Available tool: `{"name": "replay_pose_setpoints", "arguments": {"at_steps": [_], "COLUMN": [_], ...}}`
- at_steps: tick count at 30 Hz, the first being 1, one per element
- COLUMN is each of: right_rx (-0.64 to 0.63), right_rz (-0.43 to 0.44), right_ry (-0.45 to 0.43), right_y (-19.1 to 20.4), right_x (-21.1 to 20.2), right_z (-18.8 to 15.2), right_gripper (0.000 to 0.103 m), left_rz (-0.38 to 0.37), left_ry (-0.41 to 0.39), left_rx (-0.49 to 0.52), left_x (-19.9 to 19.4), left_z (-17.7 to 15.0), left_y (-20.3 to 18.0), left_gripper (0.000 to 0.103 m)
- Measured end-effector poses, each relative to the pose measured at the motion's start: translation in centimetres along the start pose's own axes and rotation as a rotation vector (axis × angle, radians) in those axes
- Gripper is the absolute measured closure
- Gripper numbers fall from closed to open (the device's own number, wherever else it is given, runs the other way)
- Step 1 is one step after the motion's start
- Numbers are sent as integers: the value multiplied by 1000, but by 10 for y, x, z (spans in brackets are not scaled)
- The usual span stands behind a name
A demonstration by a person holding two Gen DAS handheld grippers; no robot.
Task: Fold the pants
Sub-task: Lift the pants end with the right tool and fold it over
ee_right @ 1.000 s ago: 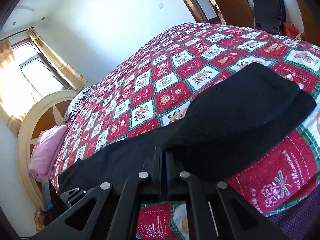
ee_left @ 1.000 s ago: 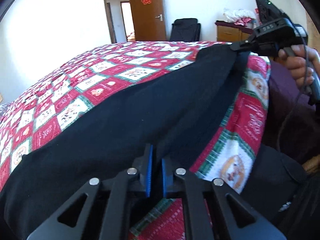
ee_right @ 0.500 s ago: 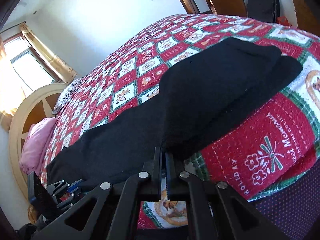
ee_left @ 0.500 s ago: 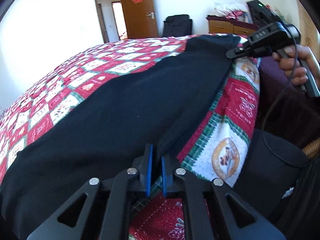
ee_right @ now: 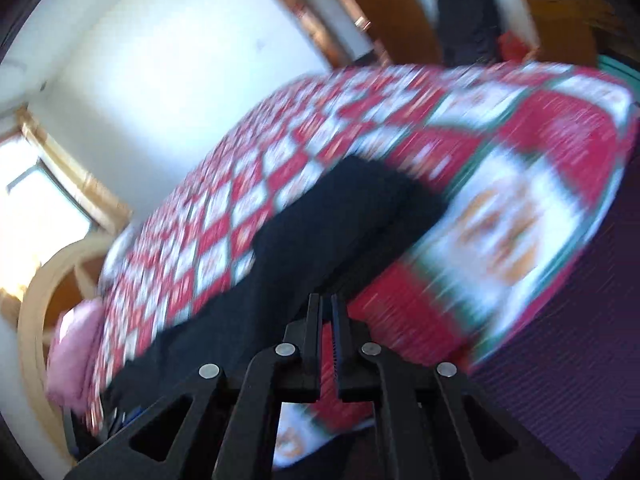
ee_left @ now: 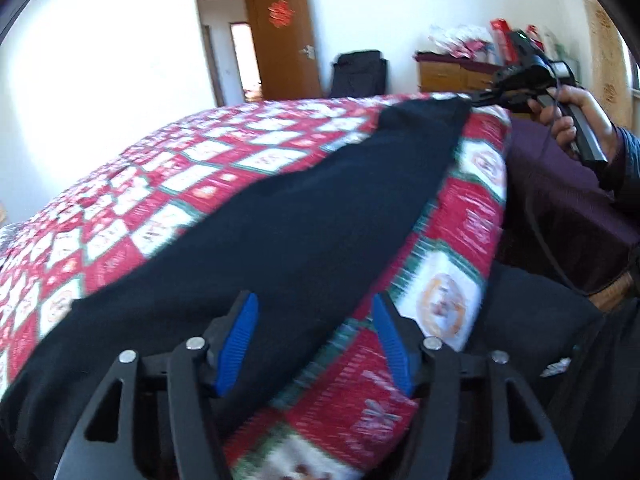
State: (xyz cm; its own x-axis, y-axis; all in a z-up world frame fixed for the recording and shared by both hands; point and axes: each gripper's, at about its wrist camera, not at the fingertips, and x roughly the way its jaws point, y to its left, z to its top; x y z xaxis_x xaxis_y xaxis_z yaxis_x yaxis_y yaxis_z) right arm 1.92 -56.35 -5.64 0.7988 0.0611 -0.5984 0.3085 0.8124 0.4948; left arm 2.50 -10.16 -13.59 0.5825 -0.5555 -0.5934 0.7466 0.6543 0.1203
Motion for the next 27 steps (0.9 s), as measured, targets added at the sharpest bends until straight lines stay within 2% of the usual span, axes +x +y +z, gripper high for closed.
{"name": "replay_pose_setpoints", "arguments": {"at_steps": [1,2,4,6,10,12,15,17,18,20,23,26,27], "right_rx": [0,8,54,58,15,1,-5,-22,-25,-26,-34,-2,12], "right_rz": [-18,-31,-11,-13,-16,-27,-44,-17,-14,-19,-70,-107,-114], "right_ry": [-21,-38,-49,-36,-46,-60,-89,-57,-38,10,47,51,45], "right_y": [-4,-9,-19,-22,-13,-10,-6,-1,0,2,1,-5,-6], "right_x": [-2,-3,2,11,22,23,17,16,17,23,37,43,42], "right_z": [8,15,29,41,53,56,58,56,55,51,49,49,49], "right_gripper": [83,63,48,48,48,49,49,50,52,68,72,82,82], "left_rz": [25,42,50,52,59,60,63,67,69,74,77,76,78], "left_ry": [-4,-4,2,16,44,55,50,48,47,48,49,45,44], "left_rx": [-14,-38,-116,-191,-250,-263,-246,-243,-241,-236,-231,-238,-237], "left_x": [1,4,9,16,26,31,30,31,32,32,32,32,32], "left_z": [1,3,2,-1,-11,-15,-16,-16,-16,-16,-16,-17,-17], "left_y": [6,15,33,49,60,61,57,54,54,52,52,52,52], "left_gripper": [32,32,32,32,32,32,27,22,21,18,18,18,18]}}
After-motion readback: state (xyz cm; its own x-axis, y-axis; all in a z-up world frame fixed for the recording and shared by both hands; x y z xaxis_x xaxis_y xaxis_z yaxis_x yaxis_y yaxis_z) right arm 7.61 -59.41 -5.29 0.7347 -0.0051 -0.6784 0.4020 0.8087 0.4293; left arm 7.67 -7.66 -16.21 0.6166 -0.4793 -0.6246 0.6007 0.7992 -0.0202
